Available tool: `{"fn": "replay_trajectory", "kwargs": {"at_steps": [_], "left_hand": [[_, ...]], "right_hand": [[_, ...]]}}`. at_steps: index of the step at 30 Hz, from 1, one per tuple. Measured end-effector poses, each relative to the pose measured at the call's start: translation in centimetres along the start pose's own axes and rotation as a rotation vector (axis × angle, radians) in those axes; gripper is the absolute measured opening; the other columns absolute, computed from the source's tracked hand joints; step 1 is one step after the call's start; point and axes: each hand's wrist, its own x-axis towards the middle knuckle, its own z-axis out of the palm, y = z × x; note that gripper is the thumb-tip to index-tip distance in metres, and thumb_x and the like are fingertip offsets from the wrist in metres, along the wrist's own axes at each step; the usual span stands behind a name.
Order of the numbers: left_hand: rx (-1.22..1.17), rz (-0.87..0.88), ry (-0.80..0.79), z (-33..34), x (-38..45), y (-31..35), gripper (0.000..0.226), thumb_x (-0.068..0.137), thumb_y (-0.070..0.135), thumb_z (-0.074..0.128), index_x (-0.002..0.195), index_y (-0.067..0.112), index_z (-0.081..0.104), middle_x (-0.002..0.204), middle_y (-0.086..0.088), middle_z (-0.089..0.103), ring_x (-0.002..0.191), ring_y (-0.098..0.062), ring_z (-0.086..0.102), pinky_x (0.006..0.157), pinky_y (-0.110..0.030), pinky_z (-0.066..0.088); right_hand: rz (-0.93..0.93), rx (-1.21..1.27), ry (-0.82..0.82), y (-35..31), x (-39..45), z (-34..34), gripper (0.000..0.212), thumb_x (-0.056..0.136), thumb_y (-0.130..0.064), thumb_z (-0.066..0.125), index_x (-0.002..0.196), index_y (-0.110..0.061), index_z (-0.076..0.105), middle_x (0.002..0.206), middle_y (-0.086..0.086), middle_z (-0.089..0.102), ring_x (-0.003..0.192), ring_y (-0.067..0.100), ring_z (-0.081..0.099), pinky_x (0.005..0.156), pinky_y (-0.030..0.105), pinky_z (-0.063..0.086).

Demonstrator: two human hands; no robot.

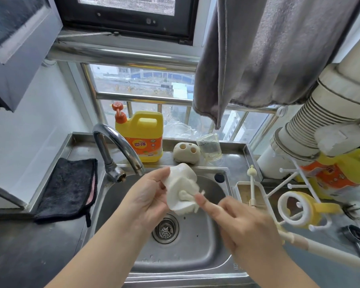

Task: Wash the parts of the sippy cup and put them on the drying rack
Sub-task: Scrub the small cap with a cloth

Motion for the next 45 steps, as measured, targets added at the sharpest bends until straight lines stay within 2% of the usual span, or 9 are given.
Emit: {"fn": "replay_trajectory", "kwargs": {"at_steps": [8, 12, 15, 18, 22, 27, 32, 42, 45], "left_hand": [[-0.01, -0.024, -0.071, 0.5, -0.3, -0.4, 0.033, 0.075, 0.001, 0.057, 0.106, -0.011, 0.056, 0.087, -0.024, 0.066, 0.065, -0.03, 0.069, 0.052, -0.04, 0.059], [-0.014, 0.008, 0.013, 0.0, 0.0, 0.0, 0.027, 0.094, 0.006, 0.05, 0.116, -0.008, 0.053, 0.093, -0.021, 0.063, 0.078, -0.028, 0.064, 0.062, -0.044, 0.054], [-0.041, 0.018, 0.016, -0.2, 0.3, -0.2, 0.026, 0.094, 0.004, 0.049, 0.116, -0.009, 0.054, 0.102, -0.023, 0.066, 0.079, -0.027, 0.067, 0.063, -0.043, 0.056], [-0.014, -0.028, -0.059, 0.4, -0.1, -0.6, 0.023, 0.085, 0.002, 0.053, 0.104, -0.01, 0.057, 0.088, -0.023, 0.066, 0.065, -0.028, 0.068, 0.053, -0.038, 0.059], [0.01, -0.023, 0.008, 0.3, -0.3, -0.1, 0.023, 0.094, 0.008, 0.049, 0.109, -0.009, 0.053, 0.097, -0.025, 0.063, 0.082, -0.032, 0.063, 0.062, -0.05, 0.055], [-0.038, 0.002, -0.014, -0.1, -0.1, -0.4, 0.021, 0.092, 0.003, 0.05, 0.108, -0.01, 0.055, 0.101, -0.025, 0.066, 0.088, -0.031, 0.067, 0.066, -0.047, 0.056], [0.026, -0.036, -0.025, 0.2, -0.6, -0.5, 0.025, 0.092, 0.009, 0.051, 0.109, -0.01, 0.054, 0.094, -0.025, 0.063, 0.079, -0.032, 0.064, 0.059, -0.047, 0.059], [0.066, -0.053, -0.05, 0.5, -1.1, -0.7, 0.035, 0.086, 0.008, 0.053, 0.117, -0.01, 0.054, 0.092, -0.025, 0.066, 0.07, -0.031, 0.066, 0.06, -0.047, 0.058], [0.013, 0.005, 0.014, -0.1, -0.8, -0.5, 0.035, 0.094, 0.006, 0.05, 0.125, -0.01, 0.051, 0.111, -0.023, 0.065, 0.079, -0.027, 0.065, 0.061, -0.043, 0.059]], "right_hand": [[0.035, 0.007, 0.031, 0.0, 1.6, -0.1, 0.057, 0.083, -0.009, 0.045, 0.134, -0.034, 0.046, 0.066, -0.006, 0.05, 0.047, 0.012, 0.042, 0.038, 0.021, 0.034], [-0.001, -0.017, -0.019, 0.7, -0.8, -0.2, 0.059, 0.083, -0.005, 0.044, 0.134, -0.035, 0.044, 0.063, -0.005, 0.051, 0.043, 0.012, 0.042, 0.038, 0.02, 0.033], [0.095, -0.037, -0.04, 1.8, -0.2, -0.6, 0.065, 0.078, -0.006, 0.05, 0.135, -0.036, 0.043, 0.065, -0.006, 0.05, 0.044, 0.014, 0.044, 0.038, 0.02, 0.032], [0.055, 0.013, 0.016, 0.7, 1.6, -0.1, 0.061, 0.081, -0.007, 0.048, 0.135, -0.034, 0.044, 0.067, -0.005, 0.051, 0.047, 0.013, 0.045, 0.039, 0.021, 0.035], [-0.017, 0.031, -0.014, 0.6, -0.3, 0.1, 0.05, 0.096, -0.006, 0.034, 0.136, -0.034, 0.043, 0.065, -0.006, 0.05, 0.046, 0.01, 0.04, 0.037, 0.02, 0.034], [0.06, 0.012, -0.005, 1.5, 0.9, -0.5, 0.061, 0.079, -0.007, 0.045, 0.134, -0.034, 0.046, 0.066, -0.005, 0.053, 0.046, 0.013, 0.044, 0.039, 0.02, 0.034], [-0.044, 0.037, 0.01, 0.4, 0.0, -0.1, 0.052, 0.091, -0.005, 0.039, 0.134, -0.033, 0.048, 0.065, -0.005, 0.05, 0.046, 0.012, 0.042, 0.037, 0.02, 0.035], [-0.049, 0.062, 0.013, 0.0, 0.1, -0.5, 0.056, 0.085, -0.007, 0.043, 0.134, -0.033, 0.049, 0.065, -0.006, 0.05, 0.048, 0.008, 0.037, 0.04, 0.019, 0.031], [0.007, 0.029, -0.05, 1.4, -1.4, -1.4, 0.058, 0.083, -0.011, 0.044, 0.136, -0.036, 0.042, 0.065, -0.007, 0.051, 0.046, 0.009, 0.04, 0.041, 0.018, 0.029]]}}
